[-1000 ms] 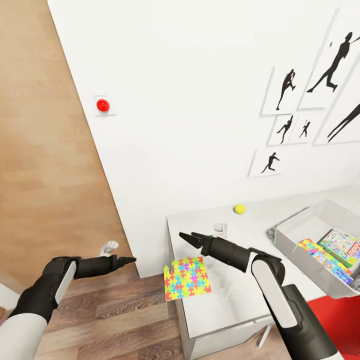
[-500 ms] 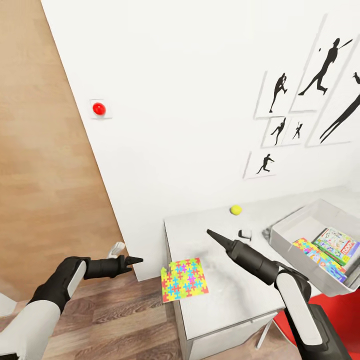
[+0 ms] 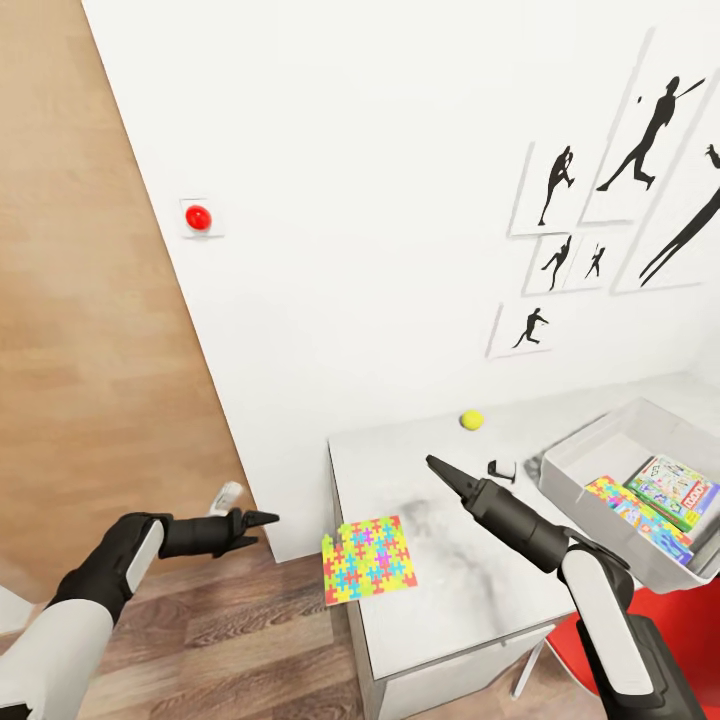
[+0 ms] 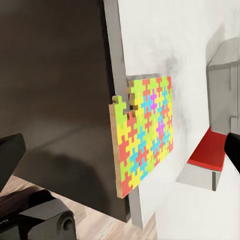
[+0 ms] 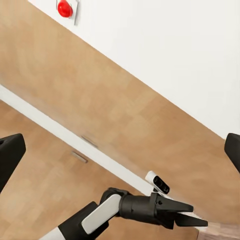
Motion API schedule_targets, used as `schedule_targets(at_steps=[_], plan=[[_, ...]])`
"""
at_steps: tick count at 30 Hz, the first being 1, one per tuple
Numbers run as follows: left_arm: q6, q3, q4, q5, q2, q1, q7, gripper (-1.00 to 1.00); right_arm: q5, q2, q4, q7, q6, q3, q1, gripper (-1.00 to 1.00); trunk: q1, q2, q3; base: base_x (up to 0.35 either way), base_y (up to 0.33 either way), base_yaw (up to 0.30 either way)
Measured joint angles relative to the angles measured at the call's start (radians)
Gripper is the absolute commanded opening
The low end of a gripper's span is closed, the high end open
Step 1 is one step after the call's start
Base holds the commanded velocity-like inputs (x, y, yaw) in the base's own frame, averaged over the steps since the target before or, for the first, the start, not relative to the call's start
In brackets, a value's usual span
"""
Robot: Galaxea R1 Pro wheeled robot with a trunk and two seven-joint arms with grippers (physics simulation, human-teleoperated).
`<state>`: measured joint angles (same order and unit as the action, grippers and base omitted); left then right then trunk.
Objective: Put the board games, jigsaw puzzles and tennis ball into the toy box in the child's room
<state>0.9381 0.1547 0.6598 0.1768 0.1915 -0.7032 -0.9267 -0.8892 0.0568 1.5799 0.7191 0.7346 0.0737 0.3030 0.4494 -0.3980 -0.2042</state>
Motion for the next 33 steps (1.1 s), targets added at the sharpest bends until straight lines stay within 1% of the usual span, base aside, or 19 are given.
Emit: schedule_targets(at_steps=[2, 5, 7, 9, 25, 28, 33], plan=[[0.004, 0.02, 0.0, 0.0, 0.002, 0.0, 0.0, 1.0, 0.001, -0.001, 0.0, 0.0, 0.0, 0.0, 0.0, 1.0, 0.0, 0.0, 0.0, 0.0, 0.0, 0.0], [0.006, 0.037, 0.0, 0.001, 0.003, 0.0, 0.0, 1.0, 0.002, -0.002, 0.0, 0.001, 0.0, 0.0, 0.0, 1.0, 0.0, 0.0, 0.0, 0.0, 0.0, 0.0], [0.007, 0.043, 0.0, 0.001, 0.003, 0.0, 0.0, 1.0, 0.003, -0.003, 0.0, 0.001, 0.0, 0.0, 0.0, 1.0, 0.0, 0.0, 0.0, 0.0, 0.0, 0.0], [0.008, 0.047, 0.0, 0.001, 0.003, 0.0, 0.0, 1.0, 0.003, -0.002, 0.0, 0.001, 0.0, 0.001, 0.0, 1.0, 0.008, -0.014, -0.006, 0.0, 0.0, 0.0], [0.013, 0.052, -0.003, 0.002, -0.003, 0.0, 0.002, 1.0, 0.0, -0.006, 0.0, -0.001, -0.001, -0.002, 0.0, 1.0, 0.069, -0.126, -0.057, 0.0, 0.0, 0.0], [0.014, 0.052, -0.003, 0.002, -0.002, 0.0, 0.002, 1.0, -0.011, -0.012, 0.0, 0.0, 0.003, -0.004, 0.0, 1.0, 0.081, -0.147, -0.066, 0.0, 0.0, 0.0], [0.014, 0.052, -0.003, 0.002, -0.001, 0.0, 0.001, 1.0, -0.016, -0.026, 0.0, 0.001, 0.011, -0.005, 0.0, 1.0, 0.1, -0.182, -0.082, 0.0, 0.0, 0.0]])
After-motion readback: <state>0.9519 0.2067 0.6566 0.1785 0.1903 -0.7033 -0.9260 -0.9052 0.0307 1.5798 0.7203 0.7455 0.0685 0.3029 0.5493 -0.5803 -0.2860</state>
